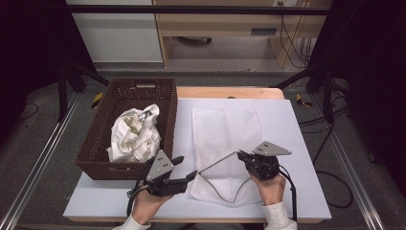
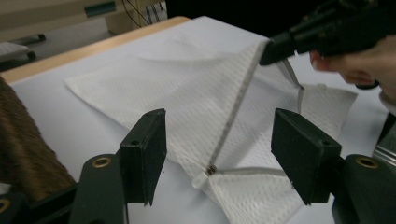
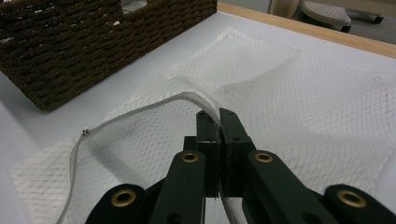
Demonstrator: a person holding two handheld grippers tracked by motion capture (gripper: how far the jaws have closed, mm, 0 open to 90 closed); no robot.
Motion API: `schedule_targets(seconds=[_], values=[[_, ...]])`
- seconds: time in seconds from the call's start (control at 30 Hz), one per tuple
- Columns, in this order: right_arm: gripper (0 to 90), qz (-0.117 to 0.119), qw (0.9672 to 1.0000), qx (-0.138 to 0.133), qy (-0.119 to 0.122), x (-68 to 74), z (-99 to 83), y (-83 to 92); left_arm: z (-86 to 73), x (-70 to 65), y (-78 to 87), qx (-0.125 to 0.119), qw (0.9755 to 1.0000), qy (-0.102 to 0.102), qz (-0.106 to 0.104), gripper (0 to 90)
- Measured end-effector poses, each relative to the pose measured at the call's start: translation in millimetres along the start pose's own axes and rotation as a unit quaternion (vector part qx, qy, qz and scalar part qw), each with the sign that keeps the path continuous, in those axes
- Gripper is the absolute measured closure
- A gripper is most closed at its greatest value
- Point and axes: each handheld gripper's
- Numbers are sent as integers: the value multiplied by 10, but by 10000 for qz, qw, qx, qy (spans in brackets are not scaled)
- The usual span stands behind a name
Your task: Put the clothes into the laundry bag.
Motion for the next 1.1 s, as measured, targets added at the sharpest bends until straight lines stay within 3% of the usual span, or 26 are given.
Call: schedule_targets(seconds=[0.13,0.23,0.3,0.37,0.43,0.57,0.67,0.8,0.93,1.1], values=[[884,9,10000,18,5,3,4,-2,168,126,158,-212,9996,-20,209,316],[884,11,10000,30,-12,-8,2,6,289,285,282,-523,9977,15,421,312],[884,14,10000,26,1,-10,-1,13,383,420,331,-533,9961,-43,707,298],[884,22,10000,30,-1,-9,0,18,480,597,359,-558,9928,-134,1048,284],[884,26,10000,35,16,-12,-5,11,553,758,357,-518,9904,-8,1280,271],[884,27,9999,107,27,-17,-22,-6,659,1110,301,-305,9856,94,1659,245],[884,36,9999,138,32,-21,-26,-9,697,1365,213,-44,9767,-35,2145,214],[883,62,9998,175,40,-19,-30,-24,663,1636,71,308,9723,216,2307,172],[883,99,9997,223,46,-22,-36,-32,567,1754,-86,764,9666,113,2442,130],[883,141,9996,241,80,-29,-39,-36,466,1802,-223,1239,9622,105,2422,80]])
Point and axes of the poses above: each handheld gripper's, and its own axes: y roughly backward along the jaws, z roughly out of its top, x roughly to its left, and after that the axes turned 10 degrees about y, right-handed
